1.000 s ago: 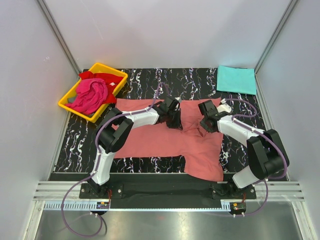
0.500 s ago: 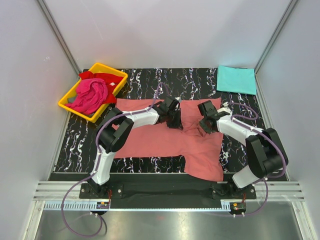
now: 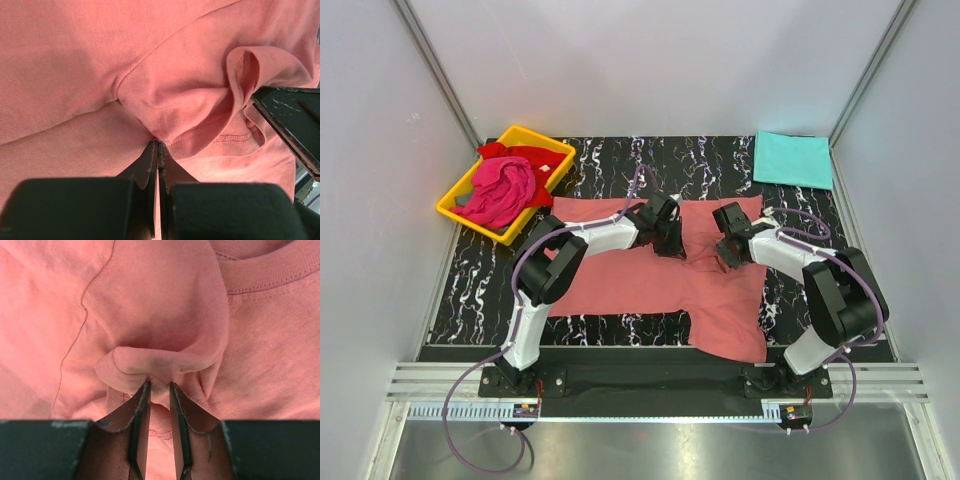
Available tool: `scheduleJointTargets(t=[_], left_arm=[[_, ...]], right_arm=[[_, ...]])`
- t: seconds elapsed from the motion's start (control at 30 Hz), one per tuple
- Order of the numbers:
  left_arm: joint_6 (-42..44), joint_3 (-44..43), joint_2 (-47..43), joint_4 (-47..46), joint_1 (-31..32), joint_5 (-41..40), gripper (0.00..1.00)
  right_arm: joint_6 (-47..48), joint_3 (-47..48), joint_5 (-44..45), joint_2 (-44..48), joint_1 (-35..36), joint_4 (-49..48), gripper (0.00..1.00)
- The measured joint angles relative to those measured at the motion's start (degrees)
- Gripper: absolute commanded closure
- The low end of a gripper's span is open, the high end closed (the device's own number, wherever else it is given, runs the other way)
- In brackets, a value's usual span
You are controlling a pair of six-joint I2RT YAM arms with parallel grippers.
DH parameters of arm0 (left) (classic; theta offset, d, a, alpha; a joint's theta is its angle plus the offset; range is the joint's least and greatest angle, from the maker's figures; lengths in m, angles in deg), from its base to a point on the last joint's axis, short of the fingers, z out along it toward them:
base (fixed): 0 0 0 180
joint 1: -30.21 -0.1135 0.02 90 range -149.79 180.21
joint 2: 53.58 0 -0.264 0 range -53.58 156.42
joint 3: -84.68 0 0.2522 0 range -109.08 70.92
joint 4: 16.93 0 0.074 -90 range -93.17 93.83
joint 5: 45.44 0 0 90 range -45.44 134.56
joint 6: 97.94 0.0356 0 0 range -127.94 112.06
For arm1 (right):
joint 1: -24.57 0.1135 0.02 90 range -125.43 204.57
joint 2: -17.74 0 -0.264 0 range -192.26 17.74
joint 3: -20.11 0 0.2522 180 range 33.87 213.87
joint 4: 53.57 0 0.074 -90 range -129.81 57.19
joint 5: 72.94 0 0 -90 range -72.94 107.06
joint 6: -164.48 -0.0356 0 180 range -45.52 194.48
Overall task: Fold and stack the t-shirts
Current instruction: Fold the tshirt
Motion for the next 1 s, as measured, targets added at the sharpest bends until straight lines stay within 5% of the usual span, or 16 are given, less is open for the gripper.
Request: scheduleJointTargets(t=[0.2,0.3,0.33,0.6,1.0], left_arm=[[-0.11,0.0,0.0,-0.02,0.0,0.02,1.0],[-0.13,0.0,0.0,-0.02,0.0,0.02,1.0],[-0.13,0.0,0.0,-0.02,0.0,0.02,1.0],[-0.44,0.0,0.0,-0.13,0.0,0.0,1.0],[-1.2,0.0,0.0,0.31,0.0,-0.2,1.0]], right_arm=[[-0.42,0.0,0.09,-0.96,0.0,-0.7,0.74],[-0.59,-0.02,0.2,-1.42,0.0,-1.18,0.87],[-0.7,-0.09,0.22,-1.53,0.0,-1.4,1.0],[0.31,-0.98,1.18,-0.44,0.02,-1.55,1.0],[11.52,-6.69,4.39,16.61,-0.37,4.68,1.0]])
